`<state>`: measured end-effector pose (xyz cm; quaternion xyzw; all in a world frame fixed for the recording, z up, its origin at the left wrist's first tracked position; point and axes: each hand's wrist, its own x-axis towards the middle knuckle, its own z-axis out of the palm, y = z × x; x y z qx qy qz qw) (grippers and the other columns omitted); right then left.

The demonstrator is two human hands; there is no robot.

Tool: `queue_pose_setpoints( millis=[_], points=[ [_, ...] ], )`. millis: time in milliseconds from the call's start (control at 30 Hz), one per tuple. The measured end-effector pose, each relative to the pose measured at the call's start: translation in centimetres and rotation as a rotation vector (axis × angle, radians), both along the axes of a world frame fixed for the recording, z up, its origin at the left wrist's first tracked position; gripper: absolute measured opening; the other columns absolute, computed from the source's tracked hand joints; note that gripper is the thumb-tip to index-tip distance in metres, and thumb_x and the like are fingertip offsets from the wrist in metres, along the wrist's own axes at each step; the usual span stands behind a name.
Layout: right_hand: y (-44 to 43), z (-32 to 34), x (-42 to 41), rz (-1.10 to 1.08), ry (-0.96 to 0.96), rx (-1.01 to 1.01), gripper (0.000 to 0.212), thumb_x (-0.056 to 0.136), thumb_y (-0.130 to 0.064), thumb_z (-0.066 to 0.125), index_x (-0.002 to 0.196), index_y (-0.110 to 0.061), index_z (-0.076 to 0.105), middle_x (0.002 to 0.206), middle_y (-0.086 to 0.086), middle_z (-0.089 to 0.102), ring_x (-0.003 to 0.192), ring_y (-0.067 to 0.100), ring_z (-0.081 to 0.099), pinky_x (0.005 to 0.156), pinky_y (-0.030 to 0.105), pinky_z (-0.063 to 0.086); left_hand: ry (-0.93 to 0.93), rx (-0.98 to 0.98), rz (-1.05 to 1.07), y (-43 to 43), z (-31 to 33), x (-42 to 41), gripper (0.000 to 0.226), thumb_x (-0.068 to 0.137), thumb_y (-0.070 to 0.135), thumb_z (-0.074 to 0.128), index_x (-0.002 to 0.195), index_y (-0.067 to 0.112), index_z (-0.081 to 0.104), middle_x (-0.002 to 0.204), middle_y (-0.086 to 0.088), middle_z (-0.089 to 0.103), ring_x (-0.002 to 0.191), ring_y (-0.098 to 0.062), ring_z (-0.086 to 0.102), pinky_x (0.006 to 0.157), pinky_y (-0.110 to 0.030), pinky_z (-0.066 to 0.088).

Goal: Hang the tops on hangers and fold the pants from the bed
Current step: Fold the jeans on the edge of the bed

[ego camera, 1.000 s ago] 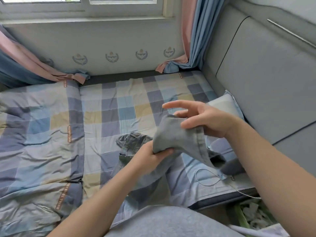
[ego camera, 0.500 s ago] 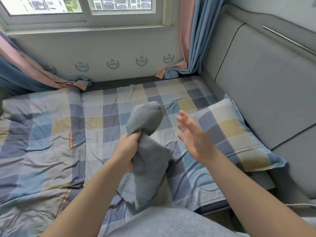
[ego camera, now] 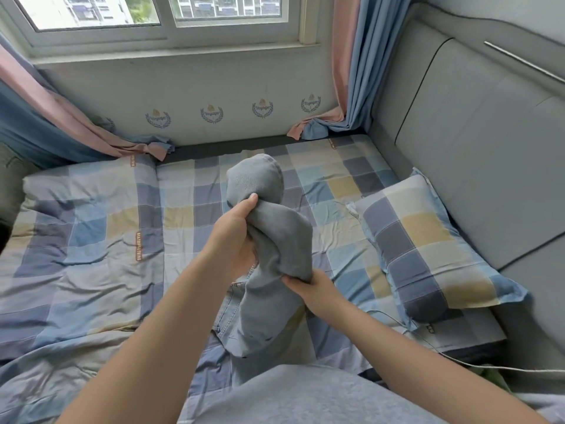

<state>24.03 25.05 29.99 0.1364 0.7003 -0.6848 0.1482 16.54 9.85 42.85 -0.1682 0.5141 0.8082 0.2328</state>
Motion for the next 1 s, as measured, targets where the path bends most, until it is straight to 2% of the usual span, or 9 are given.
queue_pose_setpoints(
  millis=[133, 233, 300, 400, 567, 667, 767, 900, 1000],
  points=[
    [1.3, 1.9, -1.1, -0.147, 0.086, -0.008, 0.006, 0.095, -0.024, 0.069, 0.095, -0.020, 0.072, 0.091, -0.010, 0.078, 0.091, 0.010, 0.072, 0.070, 0.017, 0.053, 0.161, -0.048, -0.130, -0.8, -1.8, 0.7, 0.049, 0.099, 0.043, 0.052, 0.134, 0.008, 0.056, 0.116, -0.008, 0.071, 0.101, -0.020, 0.069, 0.079, -0.032, 0.055],
    [2.1, 5.5, -2.1, -0.203, 0.215, -0.035, 0.010, 0.095, -0.020, 0.068, 0.101, -0.015, 0.075, 0.099, -0.002, 0.078, 0.098, 0.014, 0.073, 0.075, 0.018, 0.054, 0.221, -0.171, -0.288, -1.5, -4.1, 1.8, 0.059, 0.087, 0.046, 0.067, 0.138, 0.020, 0.052, 0.122, -0.005, 0.070, 0.105, -0.023, 0.068, 0.083, -0.035, 0.053],
    [2.2, 7.8, -2.5, -0.201, 0.282, -0.032, 0.012, 0.096, -0.019, 0.066, 0.100, -0.013, 0.075, 0.099, 0.002, 0.078, 0.097, 0.016, 0.073, 0.074, 0.020, 0.055, 0.246, -0.222, -0.416, -1.6, -5.8, 2.7, 0.063, 0.079, 0.039, 0.081, 0.134, 0.021, 0.055, 0.121, -0.002, 0.071, 0.109, -0.021, 0.069, 0.088, -0.035, 0.056],
    [2.2, 10.4, -2.8, -0.223, 0.352, -0.026, 0.012, 0.095, -0.022, 0.067, 0.095, -0.012, 0.075, 0.095, 0.008, 0.077, 0.094, 0.021, 0.073, 0.077, 0.030, 0.058, 0.364, -0.363, -0.591, -1.2, -8.5, 4.1, 0.046, 0.081, 0.020, 0.079, 0.124, 0.020, 0.063, 0.113, 0.006, 0.074, 0.108, -0.014, 0.069, 0.084, -0.026, 0.057],
    [2.4, 12.8, -3.7, -0.271, 0.413, -0.020, 0.015, 0.096, -0.023, 0.066, 0.096, -0.009, 0.072, 0.094, 0.007, 0.076, 0.091, 0.020, 0.073, 0.078, 0.030, 0.059, 0.366, -0.657, -0.548, -0.8, -10.8, 4.9, 0.025, 0.098, 0.042, 0.058, 0.109, 0.022, 0.069, 0.105, 0.009, 0.073, 0.100, -0.016, 0.066, 0.097, -0.051, 0.051],
    [2.8, 12.2, -4.1, -0.238, 0.318, -0.012, 0.016, 0.098, -0.027, 0.062, 0.100, -0.014, 0.071, 0.098, 0.004, 0.077, 0.096, 0.020, 0.073, 0.087, 0.037, 0.058, 0.364, -0.627, -0.514, -0.5, -10.1, 5.1, 0.025, 0.092, 0.054, 0.055, 0.102, 0.035, 0.068, 0.105, 0.016, 0.074, 0.103, -0.010, 0.067, 0.099, -0.044, 0.051],
    [3.0, 10.3, -3.7, -0.133, 0.164, -0.016, 0.029, 0.097, -0.040, 0.059, 0.108, -0.015, 0.069, 0.106, 0.004, 0.076, 0.103, 0.022, 0.071, 0.096, 0.044, 0.055, 0.360, -0.537, -0.355, -0.3, -9.1, 4.6, 0.013, 0.100, 0.035, 0.058, 0.094, 0.032, 0.070, 0.093, 0.017, 0.076, 0.090, -0.004, 0.071, 0.089, -0.037, 0.056],
    [2.9, 7.2, -1.4, 0.039, 0.111, -0.067, 0.052, 0.090, -0.061, 0.051, 0.126, -0.025, 0.063, 0.120, -0.007, 0.071, 0.114, 0.009, 0.065, 0.091, 0.023, 0.051, 0.332, -0.405, -0.227, -0.4, -6.9, 4.1, 0.016, 0.101, 0.029, 0.058, 0.105, 0.021, 0.072, 0.101, 0.004, 0.078, 0.100, -0.014, 0.072, 0.086, -0.031, 0.057],
    [2.4, 5.2, 0.7, 0.082, 0.082, -0.054, 0.087, 0.072, -0.078, 0.063, 0.143, -0.032, 0.043, 0.138, -0.016, 0.056, 0.129, 0.001, 0.051, 0.096, 0.014, 0.044, 0.257, -0.291, -0.108, -0.3, -5.3, 3.6, 0.024, 0.100, 0.031, 0.058, 0.111, 0.014, 0.071, 0.106, -0.004, 0.077, 0.102, -0.019, 0.072, 0.087, -0.034, 0.057]
  ],
)
